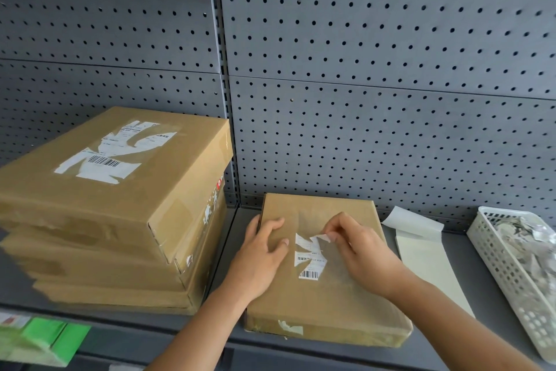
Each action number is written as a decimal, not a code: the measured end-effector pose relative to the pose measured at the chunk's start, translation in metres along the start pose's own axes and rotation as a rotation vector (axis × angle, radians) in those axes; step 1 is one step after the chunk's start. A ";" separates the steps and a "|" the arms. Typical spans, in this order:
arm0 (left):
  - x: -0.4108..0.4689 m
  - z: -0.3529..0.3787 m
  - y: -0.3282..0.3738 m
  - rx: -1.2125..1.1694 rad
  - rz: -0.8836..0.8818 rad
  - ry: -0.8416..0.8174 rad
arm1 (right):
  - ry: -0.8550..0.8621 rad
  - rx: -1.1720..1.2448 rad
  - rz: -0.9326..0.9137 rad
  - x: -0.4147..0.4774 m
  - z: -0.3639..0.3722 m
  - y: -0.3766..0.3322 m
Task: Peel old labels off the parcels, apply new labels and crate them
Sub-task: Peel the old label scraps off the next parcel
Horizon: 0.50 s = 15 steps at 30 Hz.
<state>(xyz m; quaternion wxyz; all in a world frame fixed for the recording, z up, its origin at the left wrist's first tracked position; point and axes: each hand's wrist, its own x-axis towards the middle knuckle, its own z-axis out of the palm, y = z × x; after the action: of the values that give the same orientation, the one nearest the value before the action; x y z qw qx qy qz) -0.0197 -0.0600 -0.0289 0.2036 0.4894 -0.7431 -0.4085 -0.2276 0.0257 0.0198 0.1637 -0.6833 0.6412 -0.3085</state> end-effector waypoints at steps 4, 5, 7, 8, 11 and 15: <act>0.000 0.000 -0.001 0.003 0.007 0.006 | 0.029 0.069 0.018 -0.015 -0.008 -0.007; 0.001 0.000 -0.002 -0.004 0.010 0.008 | 0.039 0.083 0.020 -0.018 -0.009 -0.009; 0.001 0.001 -0.003 -0.015 0.017 0.008 | 0.050 0.098 0.029 -0.024 -0.011 -0.013; 0.001 0.001 -0.004 -0.013 0.020 0.007 | 0.054 0.108 0.034 -0.026 -0.011 -0.014; 0.001 0.001 -0.004 -0.010 0.025 0.005 | 0.075 0.180 0.061 -0.031 -0.013 -0.017; 0.001 0.001 -0.003 -0.008 0.022 0.005 | 0.131 0.383 0.160 -0.033 -0.017 -0.025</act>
<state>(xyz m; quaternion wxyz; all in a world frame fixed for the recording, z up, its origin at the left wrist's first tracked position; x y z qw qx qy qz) -0.0190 -0.0611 -0.0318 0.2116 0.4814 -0.7463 -0.4079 -0.2180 0.0637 0.0412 0.2725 -0.5652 0.6322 -0.4546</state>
